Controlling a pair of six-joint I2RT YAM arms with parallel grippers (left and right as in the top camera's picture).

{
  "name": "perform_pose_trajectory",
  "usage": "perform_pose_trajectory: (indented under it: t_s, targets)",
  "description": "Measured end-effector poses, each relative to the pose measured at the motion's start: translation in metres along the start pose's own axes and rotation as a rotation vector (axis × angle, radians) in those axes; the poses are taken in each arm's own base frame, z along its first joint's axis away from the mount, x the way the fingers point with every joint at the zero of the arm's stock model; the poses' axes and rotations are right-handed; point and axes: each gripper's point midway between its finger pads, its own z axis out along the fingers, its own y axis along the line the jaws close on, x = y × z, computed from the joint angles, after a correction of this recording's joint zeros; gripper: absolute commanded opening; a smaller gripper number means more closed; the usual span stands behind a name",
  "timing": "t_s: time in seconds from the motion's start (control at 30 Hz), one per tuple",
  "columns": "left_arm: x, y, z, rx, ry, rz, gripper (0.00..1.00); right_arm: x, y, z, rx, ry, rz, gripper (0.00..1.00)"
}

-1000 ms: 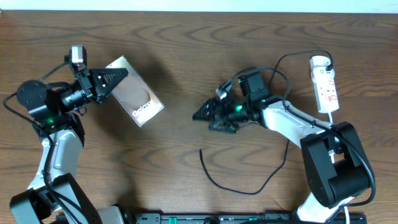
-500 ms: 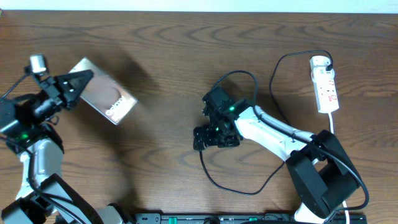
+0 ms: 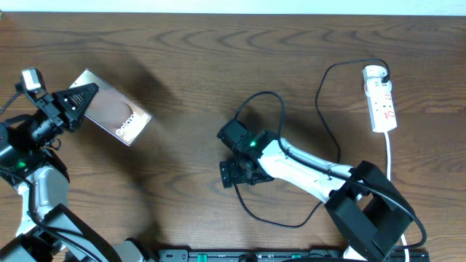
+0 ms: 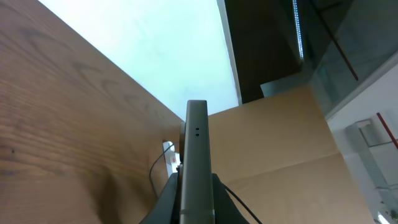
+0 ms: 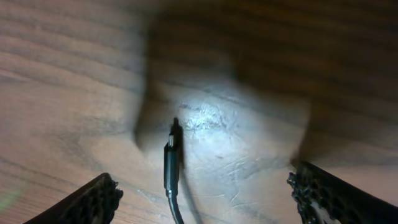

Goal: Plug charger to phone and switch on socket

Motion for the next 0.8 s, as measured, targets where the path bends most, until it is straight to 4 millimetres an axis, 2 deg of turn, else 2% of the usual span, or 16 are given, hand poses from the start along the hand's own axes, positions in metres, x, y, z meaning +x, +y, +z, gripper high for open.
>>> perform_pose_trajectory:
  t_s: [0.13, 0.4, 0.5, 0.57, 0.8]
  targets:
    - [0.000, 0.000, 0.000, 0.000, 0.000, 0.000, 0.07, 0.006, -0.001, 0.007, 0.039, 0.015, 0.014, 0.78]
    - [0.000, 0.000, 0.000, 0.000, 0.000, 0.000, 0.07, 0.003, -0.001, 0.011, 0.070, 0.007, 0.058, 0.39]
    - [0.000, 0.000, 0.000, 0.000, 0.000, 0.000, 0.07, 0.004, -0.002, 0.012, 0.075, 0.009, 0.072, 0.31]
    - [0.000, 0.000, 0.000, 0.000, 0.000, 0.000, 0.07, 0.004, -0.003, 0.012, 0.079, 0.011, 0.077, 0.27]
    - [0.000, 0.000, 0.000, 0.000, 0.000, 0.000, 0.07, 0.005, -0.004, 0.012, 0.085, 0.014, 0.081, 0.25]
